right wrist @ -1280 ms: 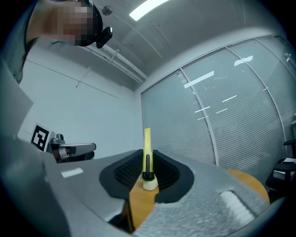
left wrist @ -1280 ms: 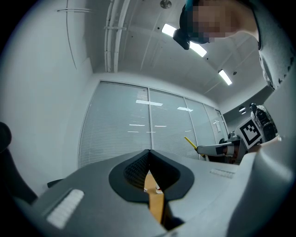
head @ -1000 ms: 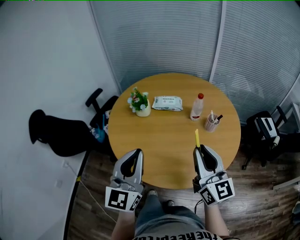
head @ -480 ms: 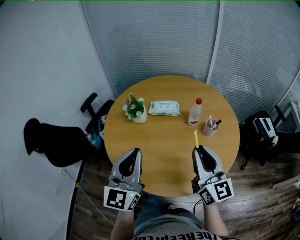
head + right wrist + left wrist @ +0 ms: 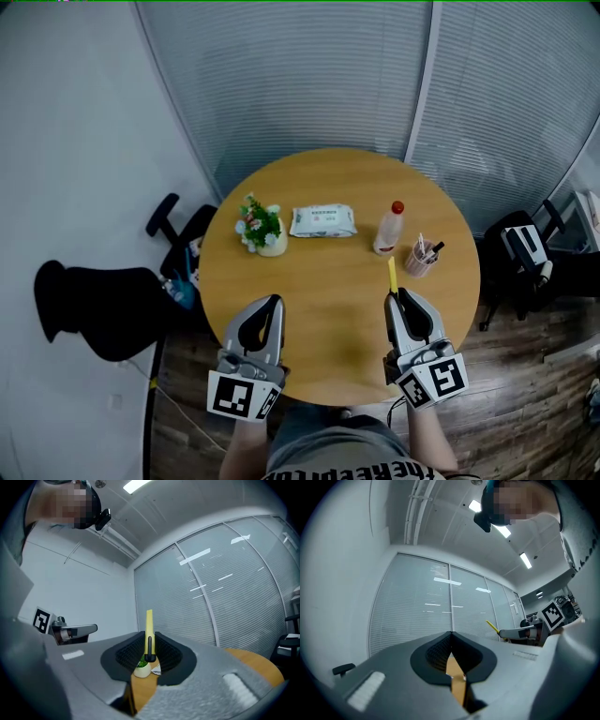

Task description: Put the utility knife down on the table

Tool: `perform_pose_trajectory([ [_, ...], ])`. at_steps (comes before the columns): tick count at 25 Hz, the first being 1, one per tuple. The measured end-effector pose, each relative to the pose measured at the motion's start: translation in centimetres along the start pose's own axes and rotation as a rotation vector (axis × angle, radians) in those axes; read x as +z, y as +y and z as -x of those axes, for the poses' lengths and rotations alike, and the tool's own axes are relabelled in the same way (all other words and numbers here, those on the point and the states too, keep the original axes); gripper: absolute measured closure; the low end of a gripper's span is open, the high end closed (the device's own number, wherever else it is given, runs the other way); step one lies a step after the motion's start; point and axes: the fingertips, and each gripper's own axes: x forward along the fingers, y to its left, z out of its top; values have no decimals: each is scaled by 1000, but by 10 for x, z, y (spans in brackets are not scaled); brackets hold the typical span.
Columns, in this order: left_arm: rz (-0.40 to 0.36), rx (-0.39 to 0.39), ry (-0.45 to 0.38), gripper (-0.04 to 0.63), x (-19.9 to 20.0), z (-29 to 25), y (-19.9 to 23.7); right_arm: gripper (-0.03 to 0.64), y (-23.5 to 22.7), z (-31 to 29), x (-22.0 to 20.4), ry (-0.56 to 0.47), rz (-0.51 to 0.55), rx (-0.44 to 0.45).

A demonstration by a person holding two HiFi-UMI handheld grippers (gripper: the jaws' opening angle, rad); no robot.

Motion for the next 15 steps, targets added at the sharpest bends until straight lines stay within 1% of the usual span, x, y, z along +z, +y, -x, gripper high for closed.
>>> perform_pose_trajectory([
  [10, 26, -57, 28, 584, -21, -30, 34, 549, -7, -39, -22, 47, -12, -62],
  [15, 41, -79, 41, 584, -31, -43, 48, 549, -14, -54, -38, 83, -49, -94],
])
